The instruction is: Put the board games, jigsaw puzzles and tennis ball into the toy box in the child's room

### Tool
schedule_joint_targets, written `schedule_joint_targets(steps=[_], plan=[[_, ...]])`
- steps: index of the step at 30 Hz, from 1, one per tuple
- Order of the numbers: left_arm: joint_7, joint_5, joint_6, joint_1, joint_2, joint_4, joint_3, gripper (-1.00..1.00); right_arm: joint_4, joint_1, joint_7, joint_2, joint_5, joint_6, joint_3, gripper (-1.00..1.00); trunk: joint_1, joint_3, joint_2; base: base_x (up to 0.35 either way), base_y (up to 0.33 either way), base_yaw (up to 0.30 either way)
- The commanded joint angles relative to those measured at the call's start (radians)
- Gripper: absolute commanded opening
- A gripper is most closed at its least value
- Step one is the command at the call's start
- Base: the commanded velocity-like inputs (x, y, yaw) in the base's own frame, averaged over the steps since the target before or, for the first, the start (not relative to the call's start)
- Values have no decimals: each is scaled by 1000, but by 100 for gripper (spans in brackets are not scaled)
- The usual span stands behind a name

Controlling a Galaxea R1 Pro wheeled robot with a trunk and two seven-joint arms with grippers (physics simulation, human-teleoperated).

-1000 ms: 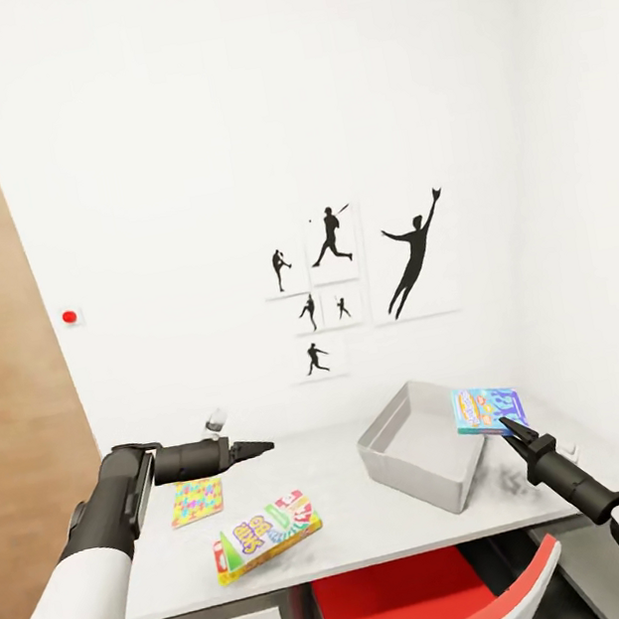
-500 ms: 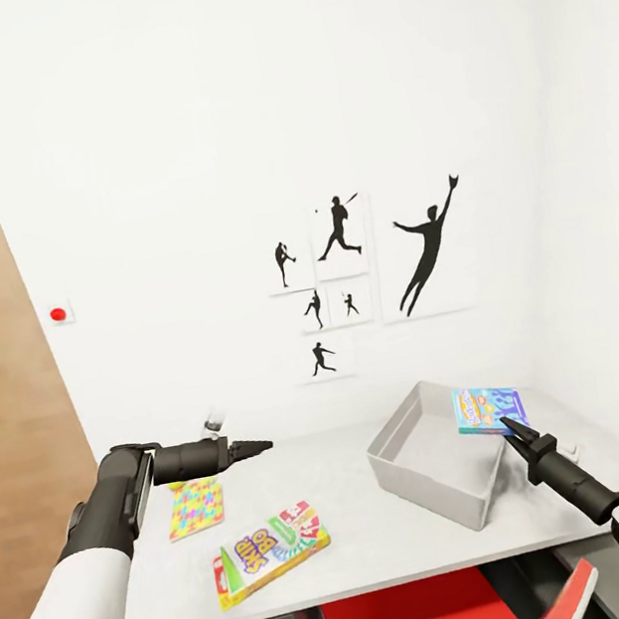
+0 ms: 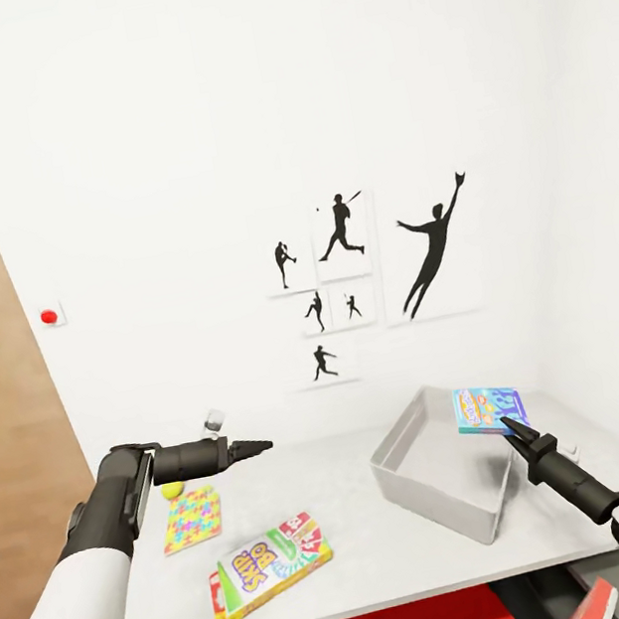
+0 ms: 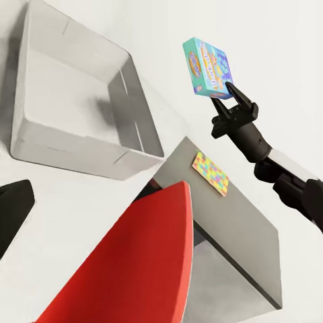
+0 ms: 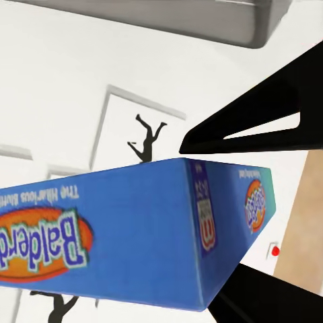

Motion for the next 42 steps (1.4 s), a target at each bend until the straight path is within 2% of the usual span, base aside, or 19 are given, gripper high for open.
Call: schedule_joint_targets(steps=[1, 8, 23, 42], plan=[[-9, -11, 10, 0, -1, -1, 3, 100, 1, -1, 1, 0, -3, 7, -2, -100, 1, 0, 0, 189, 71, 0], [-9, -11, 10, 0, -1, -1, 2, 100, 1, -1, 1, 0, -3, 7, -2, -100, 1, 0, 0, 231, 17, 0], [-10, -11, 10, 0, -1, -1, 2, 100, 1, -1, 1, 0, -3, 6, -2, -100, 1, 0, 0, 148, -99, 0], [-10, -11, 10, 0, -1, -1, 2, 100, 1, -1, 1, 0, -4, 2, -3, -100, 1, 0, 0, 42, -53, 0]])
